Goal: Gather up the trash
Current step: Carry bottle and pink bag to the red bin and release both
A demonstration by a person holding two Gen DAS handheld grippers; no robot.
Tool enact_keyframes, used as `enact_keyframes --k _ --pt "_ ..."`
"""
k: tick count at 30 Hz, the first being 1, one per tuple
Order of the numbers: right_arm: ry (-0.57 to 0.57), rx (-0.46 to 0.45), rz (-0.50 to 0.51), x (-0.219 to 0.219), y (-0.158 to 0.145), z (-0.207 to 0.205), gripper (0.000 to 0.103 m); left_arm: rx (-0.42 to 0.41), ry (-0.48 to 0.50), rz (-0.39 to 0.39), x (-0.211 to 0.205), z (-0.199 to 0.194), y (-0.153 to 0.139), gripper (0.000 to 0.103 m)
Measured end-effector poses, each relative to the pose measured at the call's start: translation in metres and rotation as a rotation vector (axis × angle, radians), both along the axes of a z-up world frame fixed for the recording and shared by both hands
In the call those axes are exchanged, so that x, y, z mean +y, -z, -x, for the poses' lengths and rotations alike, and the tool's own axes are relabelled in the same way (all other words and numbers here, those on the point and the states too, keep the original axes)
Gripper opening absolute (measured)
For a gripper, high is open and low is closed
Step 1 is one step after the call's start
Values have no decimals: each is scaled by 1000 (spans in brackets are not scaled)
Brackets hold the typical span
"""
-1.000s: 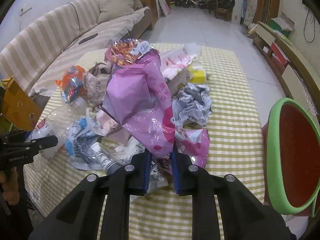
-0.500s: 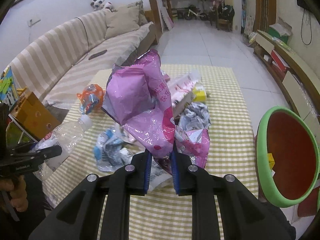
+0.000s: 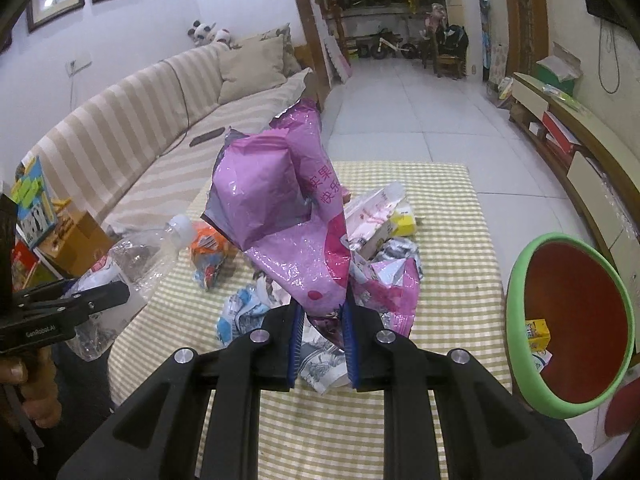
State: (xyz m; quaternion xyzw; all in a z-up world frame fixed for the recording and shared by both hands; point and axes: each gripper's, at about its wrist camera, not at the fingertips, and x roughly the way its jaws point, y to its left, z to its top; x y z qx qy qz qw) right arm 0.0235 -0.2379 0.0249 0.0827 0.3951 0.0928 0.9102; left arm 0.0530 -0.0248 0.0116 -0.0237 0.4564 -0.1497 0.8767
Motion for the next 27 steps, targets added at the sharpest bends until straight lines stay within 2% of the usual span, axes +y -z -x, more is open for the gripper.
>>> enact_keyframes --k 11,27 --pt "122 -37 -39 -57 -18 6 17 -46 134 27 -69 -14 -26 54" --pt "379 -28 -62 -184 -16 34 17 -49 387 86 -223 -27 -44 54"
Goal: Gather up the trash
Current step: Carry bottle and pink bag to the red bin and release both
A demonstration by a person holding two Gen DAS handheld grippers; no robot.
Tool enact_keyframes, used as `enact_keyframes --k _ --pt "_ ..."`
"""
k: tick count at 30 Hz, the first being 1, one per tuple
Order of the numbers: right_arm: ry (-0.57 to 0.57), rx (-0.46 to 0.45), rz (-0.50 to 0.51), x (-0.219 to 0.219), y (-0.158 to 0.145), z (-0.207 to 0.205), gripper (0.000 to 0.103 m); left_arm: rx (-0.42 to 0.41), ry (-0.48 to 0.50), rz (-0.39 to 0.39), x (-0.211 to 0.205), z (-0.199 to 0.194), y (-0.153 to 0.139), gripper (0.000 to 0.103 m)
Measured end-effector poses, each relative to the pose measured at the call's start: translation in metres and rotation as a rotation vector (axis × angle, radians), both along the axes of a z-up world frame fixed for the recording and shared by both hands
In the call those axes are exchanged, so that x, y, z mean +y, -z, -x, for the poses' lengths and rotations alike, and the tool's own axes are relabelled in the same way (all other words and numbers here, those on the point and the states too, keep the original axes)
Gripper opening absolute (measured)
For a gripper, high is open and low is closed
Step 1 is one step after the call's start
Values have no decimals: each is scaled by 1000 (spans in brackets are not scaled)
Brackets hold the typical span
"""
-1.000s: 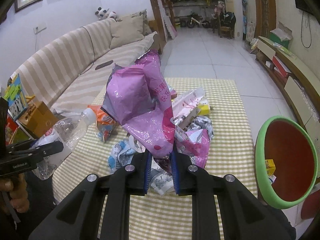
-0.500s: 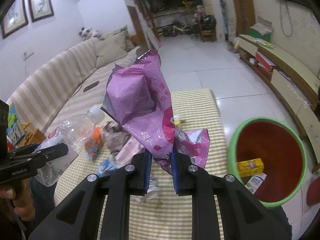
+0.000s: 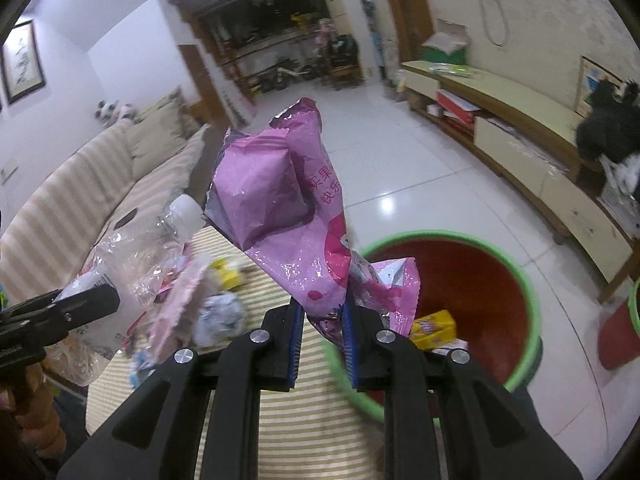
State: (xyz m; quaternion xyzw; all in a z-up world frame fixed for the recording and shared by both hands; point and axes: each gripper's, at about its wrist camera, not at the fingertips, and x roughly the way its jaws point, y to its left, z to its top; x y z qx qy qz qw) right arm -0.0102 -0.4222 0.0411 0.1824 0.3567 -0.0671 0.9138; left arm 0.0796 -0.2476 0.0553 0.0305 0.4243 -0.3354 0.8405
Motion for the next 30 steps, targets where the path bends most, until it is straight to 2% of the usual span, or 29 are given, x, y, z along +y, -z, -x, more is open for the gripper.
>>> enact_keyframes --k 9,15,26,29,30 --pt "98 31 -34 -57 15 13 17 39 112 4 -90 -12 14 54" --pt "135 47 -66 -81 29 14 17 66 154 -14 -131 -12 30 54" --pt "150 92 -101 -92 54 8 17 111 152 -40 -150 -24 57 55" --pt "153 109 -88 -93 56 6 22 123 161 -31 -153 -25 60 55" --pt "157 114 -82 -93 57 6 33 121 160 -26 -154 -25 60 55"
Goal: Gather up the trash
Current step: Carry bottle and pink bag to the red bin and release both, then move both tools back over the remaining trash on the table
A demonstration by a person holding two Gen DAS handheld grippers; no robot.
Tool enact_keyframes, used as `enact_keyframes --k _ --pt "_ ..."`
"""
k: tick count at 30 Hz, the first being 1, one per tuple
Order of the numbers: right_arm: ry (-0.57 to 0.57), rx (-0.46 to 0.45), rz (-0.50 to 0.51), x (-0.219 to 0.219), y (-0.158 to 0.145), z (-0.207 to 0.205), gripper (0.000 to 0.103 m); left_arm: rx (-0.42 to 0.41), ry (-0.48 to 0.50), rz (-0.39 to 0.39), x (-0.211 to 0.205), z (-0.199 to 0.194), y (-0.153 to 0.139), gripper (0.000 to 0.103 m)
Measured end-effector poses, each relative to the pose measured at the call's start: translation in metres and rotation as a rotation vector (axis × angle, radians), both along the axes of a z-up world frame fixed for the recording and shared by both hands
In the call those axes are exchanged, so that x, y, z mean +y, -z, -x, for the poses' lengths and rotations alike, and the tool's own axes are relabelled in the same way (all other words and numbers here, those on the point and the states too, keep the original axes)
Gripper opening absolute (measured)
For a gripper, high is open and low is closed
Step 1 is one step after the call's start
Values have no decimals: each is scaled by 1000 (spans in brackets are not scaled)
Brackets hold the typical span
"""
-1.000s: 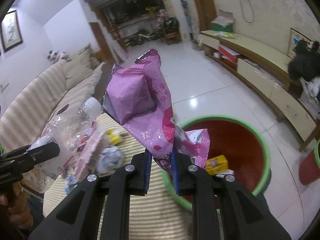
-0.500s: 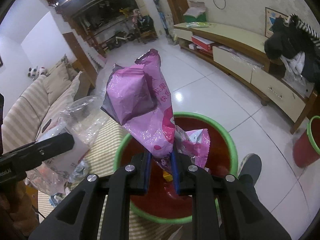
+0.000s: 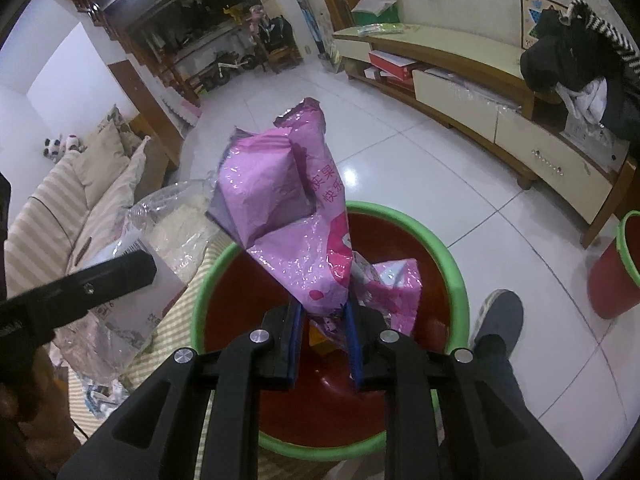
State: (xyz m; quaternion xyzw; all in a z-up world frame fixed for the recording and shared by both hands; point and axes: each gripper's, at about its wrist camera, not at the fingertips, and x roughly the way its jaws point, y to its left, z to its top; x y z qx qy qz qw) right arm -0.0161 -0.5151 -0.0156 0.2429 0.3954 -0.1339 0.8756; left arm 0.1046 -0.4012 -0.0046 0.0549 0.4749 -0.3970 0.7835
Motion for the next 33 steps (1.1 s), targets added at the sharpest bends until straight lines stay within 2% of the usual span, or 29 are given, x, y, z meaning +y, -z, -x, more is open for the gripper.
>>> enact_keyframes --k 1,2,3,4,11,17,23,33 --pt "4 -2 0 0 0 1 41 -1 -4 2 0 -1 0 59" --pt "9 -4 -1 -1 1 1 54 4 -7 10 1 -1 0 65" --pt "13 -5 -4 0 1 2 63 5 -8 21 4 -2 -1 72" --pt "14 -7 -5 0 1 3 63 2 -11 23 5 -2 -1 78" --pt "-5 -4 25 11 -5 2 79 -7 -74 33 28 -6 -6 97" --pt "-29 -26 44 28 -19 -2 87 -22 -158 14 67 -11 -11 98" --pt "-83 -40 67 61 -34 -9 89 -40 -245 16 121 -9 -22 98" --pt "-215 -60 117 150 -54 -29 94 -66 -393 20 232 2 -31 98"
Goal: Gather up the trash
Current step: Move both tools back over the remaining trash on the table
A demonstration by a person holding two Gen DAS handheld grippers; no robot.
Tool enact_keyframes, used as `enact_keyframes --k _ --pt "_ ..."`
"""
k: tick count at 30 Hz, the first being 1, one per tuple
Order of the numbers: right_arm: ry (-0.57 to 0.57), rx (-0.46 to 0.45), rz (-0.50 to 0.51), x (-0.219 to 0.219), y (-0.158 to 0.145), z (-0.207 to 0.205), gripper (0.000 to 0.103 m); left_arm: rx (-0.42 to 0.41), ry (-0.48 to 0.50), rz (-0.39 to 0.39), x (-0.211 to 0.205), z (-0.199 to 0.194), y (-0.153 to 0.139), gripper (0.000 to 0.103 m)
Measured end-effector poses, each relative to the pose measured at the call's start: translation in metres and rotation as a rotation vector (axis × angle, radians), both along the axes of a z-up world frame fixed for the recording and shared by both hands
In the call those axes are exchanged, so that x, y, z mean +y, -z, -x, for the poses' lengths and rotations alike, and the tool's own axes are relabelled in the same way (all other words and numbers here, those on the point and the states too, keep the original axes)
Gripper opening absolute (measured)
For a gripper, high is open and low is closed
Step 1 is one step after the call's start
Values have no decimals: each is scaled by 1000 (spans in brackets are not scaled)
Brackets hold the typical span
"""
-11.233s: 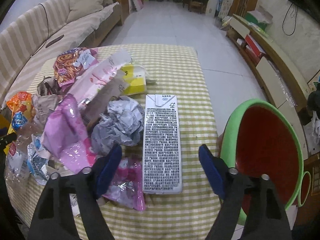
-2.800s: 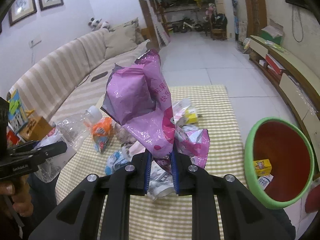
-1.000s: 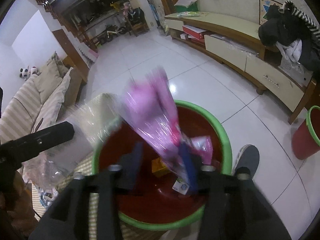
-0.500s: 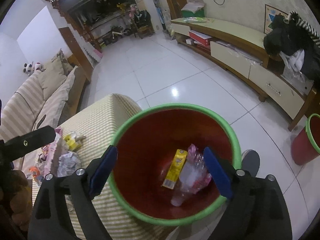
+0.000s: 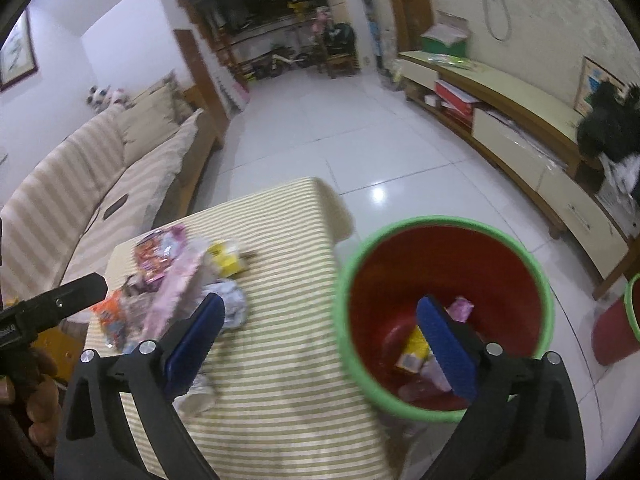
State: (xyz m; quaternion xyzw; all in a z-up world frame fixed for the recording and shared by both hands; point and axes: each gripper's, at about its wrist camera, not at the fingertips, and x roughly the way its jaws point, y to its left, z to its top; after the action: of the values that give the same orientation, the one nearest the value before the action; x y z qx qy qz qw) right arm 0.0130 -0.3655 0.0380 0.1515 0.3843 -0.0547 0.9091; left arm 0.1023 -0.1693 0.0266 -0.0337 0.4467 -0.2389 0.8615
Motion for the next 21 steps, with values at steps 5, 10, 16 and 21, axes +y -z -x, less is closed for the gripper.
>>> enact_keyframes --k 5,10,16,21 --pt "-75 0 15 50 -1 -11 96 -5 -81 3 58 5 -2 98" --pt "-148 33 10 93 11 -20 96 3 -172 -3 116 11 3 98" --pt "-207 58 13 122 20 -20 96 23 -248 2 163 23 8 98" --pt "-230 37 3 132 12 -21 96 12 -280 -8 180 36 -2 98"
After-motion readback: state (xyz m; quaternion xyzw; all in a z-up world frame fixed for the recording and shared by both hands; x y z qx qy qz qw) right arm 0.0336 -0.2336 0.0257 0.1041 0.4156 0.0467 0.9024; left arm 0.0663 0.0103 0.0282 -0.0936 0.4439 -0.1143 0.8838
